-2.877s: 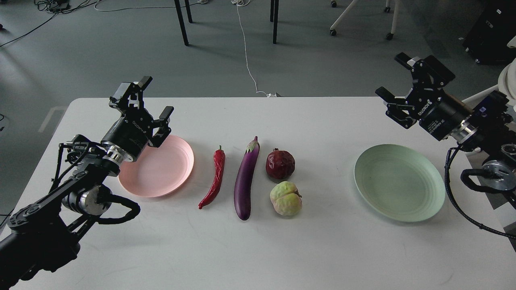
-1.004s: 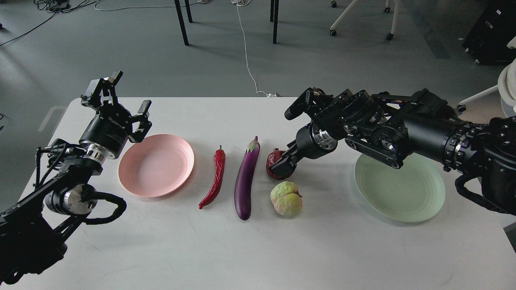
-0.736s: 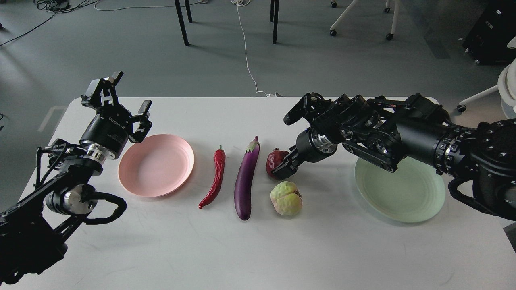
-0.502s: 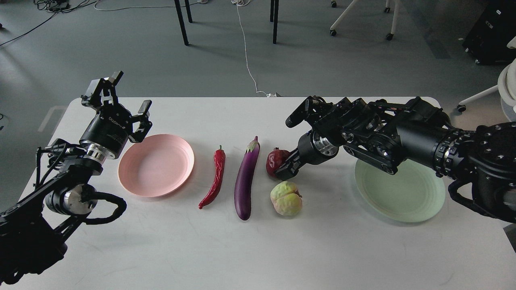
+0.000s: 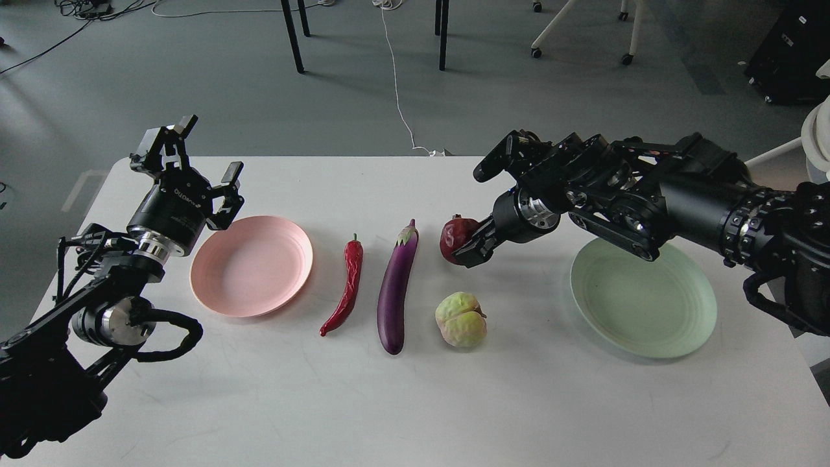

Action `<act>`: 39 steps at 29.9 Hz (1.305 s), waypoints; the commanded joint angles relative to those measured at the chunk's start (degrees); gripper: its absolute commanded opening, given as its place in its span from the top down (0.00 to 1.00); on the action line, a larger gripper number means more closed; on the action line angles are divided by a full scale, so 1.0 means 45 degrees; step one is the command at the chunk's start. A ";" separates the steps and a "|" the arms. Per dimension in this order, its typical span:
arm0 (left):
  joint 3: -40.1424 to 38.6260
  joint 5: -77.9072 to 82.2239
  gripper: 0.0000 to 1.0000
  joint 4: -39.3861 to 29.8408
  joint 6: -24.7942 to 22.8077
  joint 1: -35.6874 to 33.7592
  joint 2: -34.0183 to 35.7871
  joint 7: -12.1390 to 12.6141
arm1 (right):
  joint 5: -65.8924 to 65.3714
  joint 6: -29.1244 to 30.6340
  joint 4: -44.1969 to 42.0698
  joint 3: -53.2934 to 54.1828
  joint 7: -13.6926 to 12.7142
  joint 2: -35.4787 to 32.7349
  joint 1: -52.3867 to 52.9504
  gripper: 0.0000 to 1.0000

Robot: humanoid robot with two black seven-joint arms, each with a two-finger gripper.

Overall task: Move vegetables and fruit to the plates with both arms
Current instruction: 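Carry the red onion to the green plate and release it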

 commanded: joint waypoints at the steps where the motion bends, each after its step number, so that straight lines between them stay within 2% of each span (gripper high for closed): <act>1: 0.0001 0.0000 0.01 0.0000 -0.0058 0.0000 0.0111 0.0001 | -0.0023 -0.0002 0.1161 0.0025 -0.0003 -0.1778 0.0311 0.55; 5: 0.0020 0.0000 0.01 0.0000 -0.0058 0.0000 0.0092 0.0001 | -0.0082 -0.0002 0.2430 0.0025 -0.0003 -0.3946 0.0311 0.55; 9: 0.0001 0.0000 0.01 0.0000 -0.0058 0.0000 0.0072 0.0001 | -0.0568 -0.0002 0.4479 0.0025 -0.0003 -0.6504 0.0292 0.54; 13: 0.0020 0.0000 0.01 -0.0020 -0.0058 0.0000 0.0033 0.0001 | -0.1526 -0.0002 0.5305 0.0083 -0.0003 -0.8089 0.0136 0.54; 20: 0.0020 0.0078 0.01 -0.0020 -0.0058 -0.0019 -0.0045 0.0001 | -0.1664 -0.0032 0.4350 0.0064 -0.0003 -0.8111 -0.0840 0.52; 23: 0.0020 0.0059 0.01 -0.0020 -0.0058 -0.0019 -0.0006 0.0001 | -0.1664 -0.0032 0.3744 0.0044 -0.0003 -0.7586 -0.1289 0.48; 25: 0.0020 0.0059 0.01 -0.0020 -0.0077 -0.0019 0.0072 0.0001 | -0.1664 -0.0032 0.3664 0.0025 -0.0003 -0.7428 -0.1427 0.39; 27: 0.0020 0.0059 0.01 -0.0020 -0.0097 -0.0019 0.0092 0.0001 | -0.1644 -0.0032 0.3645 0.0044 -0.0003 -0.7408 -0.1427 0.19; 30: 0.0020 0.0078 0.01 -0.0020 -0.0116 -0.0019 0.0092 0.0001 | -0.1644 -0.0032 0.3644 0.0083 -0.0003 -0.7388 -0.1330 0.08; 35: 0.0020 0.0059 0.01 -0.0078 -0.0116 -0.0019 0.0170 0.0001 | -0.1566 -0.0033 0.4053 0.0239 -0.0003 -0.7466 -0.0863 0.05; 39: 0.0040 0.0078 0.01 -0.0176 -0.0136 -0.0019 0.0267 0.0001 | -0.1390 -0.0002 0.5477 0.0259 -0.0003 -0.7525 0.0425 0.04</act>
